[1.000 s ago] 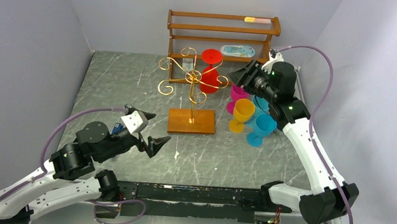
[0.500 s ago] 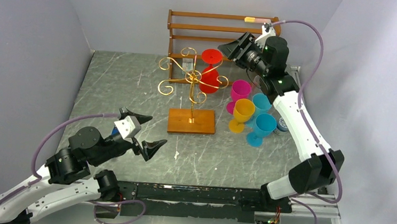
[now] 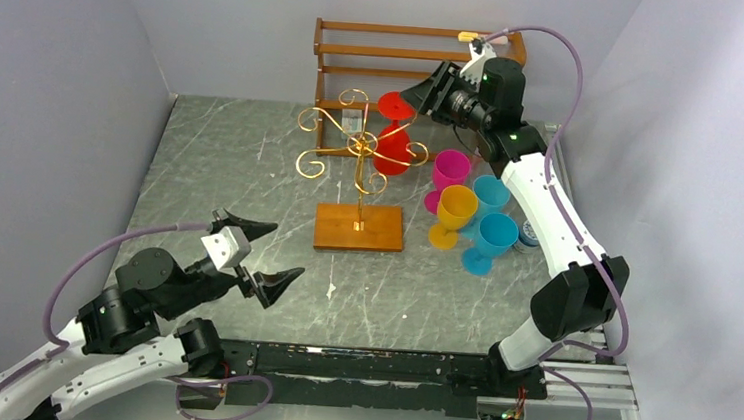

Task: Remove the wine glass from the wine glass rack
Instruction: Pick up the wine glass from the wine rack, then place the wine glass at the center of the board.

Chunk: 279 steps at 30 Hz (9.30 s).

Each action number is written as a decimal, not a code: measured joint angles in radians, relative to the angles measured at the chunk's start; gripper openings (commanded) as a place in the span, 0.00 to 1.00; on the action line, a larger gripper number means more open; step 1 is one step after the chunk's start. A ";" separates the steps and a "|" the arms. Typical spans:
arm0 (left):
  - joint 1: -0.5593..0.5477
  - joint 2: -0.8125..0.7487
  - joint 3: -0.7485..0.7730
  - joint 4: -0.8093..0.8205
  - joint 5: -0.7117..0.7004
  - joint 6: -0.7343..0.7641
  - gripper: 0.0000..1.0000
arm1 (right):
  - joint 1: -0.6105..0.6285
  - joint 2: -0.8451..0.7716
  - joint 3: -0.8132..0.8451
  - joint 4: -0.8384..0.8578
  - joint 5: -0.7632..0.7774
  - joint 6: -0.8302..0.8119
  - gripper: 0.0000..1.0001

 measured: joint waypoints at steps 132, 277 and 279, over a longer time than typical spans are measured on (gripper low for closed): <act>0.000 0.149 0.042 0.010 0.121 -0.076 0.98 | 0.013 0.070 -0.024 0.187 -0.156 0.411 0.00; 0.002 0.574 -0.094 0.707 0.599 -0.806 0.30 | 0.391 -0.901 -1.033 0.469 -0.298 0.289 0.00; 0.002 0.586 -0.083 0.703 0.612 -0.803 0.23 | 0.391 -0.906 -1.035 0.475 -0.294 0.289 0.00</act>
